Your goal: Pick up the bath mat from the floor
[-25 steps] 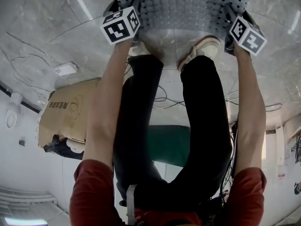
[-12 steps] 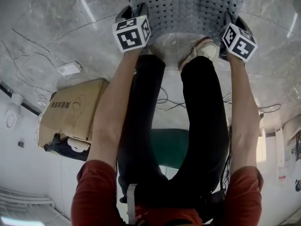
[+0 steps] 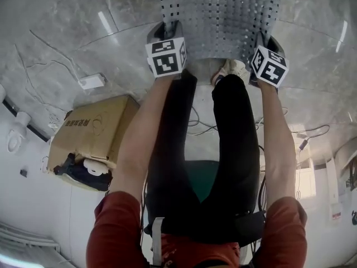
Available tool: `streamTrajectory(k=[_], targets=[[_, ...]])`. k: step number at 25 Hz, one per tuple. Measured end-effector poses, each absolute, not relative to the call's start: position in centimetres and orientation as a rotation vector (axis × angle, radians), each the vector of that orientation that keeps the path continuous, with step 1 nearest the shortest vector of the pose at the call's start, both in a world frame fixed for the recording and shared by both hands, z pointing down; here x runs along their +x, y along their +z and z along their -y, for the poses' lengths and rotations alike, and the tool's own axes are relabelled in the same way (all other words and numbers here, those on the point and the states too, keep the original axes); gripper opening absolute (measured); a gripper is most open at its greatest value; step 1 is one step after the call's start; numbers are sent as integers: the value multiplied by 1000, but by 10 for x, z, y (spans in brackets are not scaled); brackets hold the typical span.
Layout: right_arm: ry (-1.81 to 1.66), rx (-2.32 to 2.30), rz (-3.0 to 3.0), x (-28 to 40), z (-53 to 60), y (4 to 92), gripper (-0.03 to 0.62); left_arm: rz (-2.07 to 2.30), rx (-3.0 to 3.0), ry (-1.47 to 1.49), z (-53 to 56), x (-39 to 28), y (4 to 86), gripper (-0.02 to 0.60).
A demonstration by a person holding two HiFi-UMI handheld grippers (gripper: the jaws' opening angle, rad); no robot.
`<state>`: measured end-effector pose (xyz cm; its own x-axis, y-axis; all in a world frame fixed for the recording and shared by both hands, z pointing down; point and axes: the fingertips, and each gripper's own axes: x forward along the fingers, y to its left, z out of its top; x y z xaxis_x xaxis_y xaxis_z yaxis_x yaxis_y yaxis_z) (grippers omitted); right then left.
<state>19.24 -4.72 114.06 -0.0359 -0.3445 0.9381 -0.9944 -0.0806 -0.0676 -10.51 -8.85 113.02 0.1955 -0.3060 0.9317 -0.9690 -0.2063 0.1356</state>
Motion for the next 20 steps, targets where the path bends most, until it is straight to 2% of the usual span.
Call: streamTrajectory(k=[20], targets=[[1052,1581,1546,179,53,893,72,1277,1615,902,83,-94,893,115]])
